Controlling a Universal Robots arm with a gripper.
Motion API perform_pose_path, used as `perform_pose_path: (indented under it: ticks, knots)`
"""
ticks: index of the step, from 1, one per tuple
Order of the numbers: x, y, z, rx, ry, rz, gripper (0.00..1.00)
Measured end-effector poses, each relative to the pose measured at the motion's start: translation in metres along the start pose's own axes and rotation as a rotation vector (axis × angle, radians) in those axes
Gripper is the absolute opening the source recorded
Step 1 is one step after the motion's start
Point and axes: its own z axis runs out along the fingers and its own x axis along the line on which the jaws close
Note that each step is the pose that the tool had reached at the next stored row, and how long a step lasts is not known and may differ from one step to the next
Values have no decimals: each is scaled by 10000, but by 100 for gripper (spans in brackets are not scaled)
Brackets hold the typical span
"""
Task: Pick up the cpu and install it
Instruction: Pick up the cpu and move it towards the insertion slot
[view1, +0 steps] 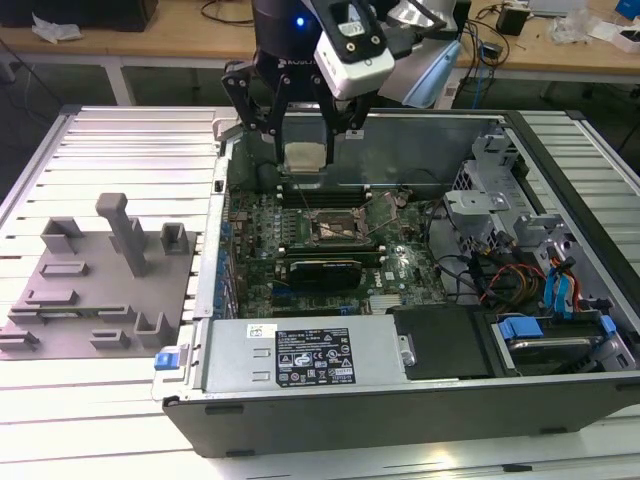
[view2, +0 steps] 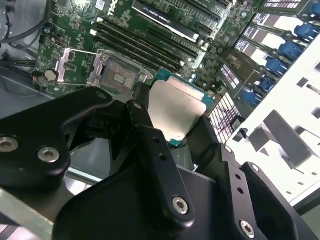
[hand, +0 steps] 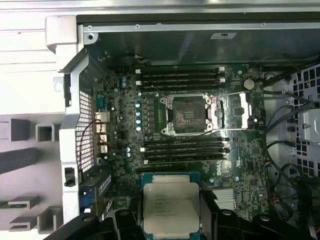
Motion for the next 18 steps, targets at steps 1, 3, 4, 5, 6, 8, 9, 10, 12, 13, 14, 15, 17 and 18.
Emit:
perform_pose_path:
  ticks: [1, 3, 4, 5, 6, 8, 9, 10, 12, 13, 14, 15, 17, 18]
  knots:
    - [1, -1, 28, 1, 6, -1, 55]
    - [5, -3, 115, 1, 8, -1, 55]
    - [6, -4, 141, 0, 8, -1, 55]
    - [7, -4, 159, 1, 8, 0, 55]
    - [6, -2, 188, 1, 8, -1, 55]
    - [-2, 1, 230, 3, 9, -2, 55]
    - [-17, 9, 272, 0, 8, -1, 55]
    - [-31, 16, 303, -1, 7, -1, 55]
    - [-59, 22, 358, 3, 9, -1, 55]
    - [-75, 23, 393, 0, 8, -1, 55]
    - [-79, 23, 408, 0, 8, -1, 55]
    - [-82, 23, 422, 1, 8, -1, 55]
    - [-112, 29, 472, 2, 9, -1, 55]
    - [-129, 37, 486, 1, 8, 0, 55]
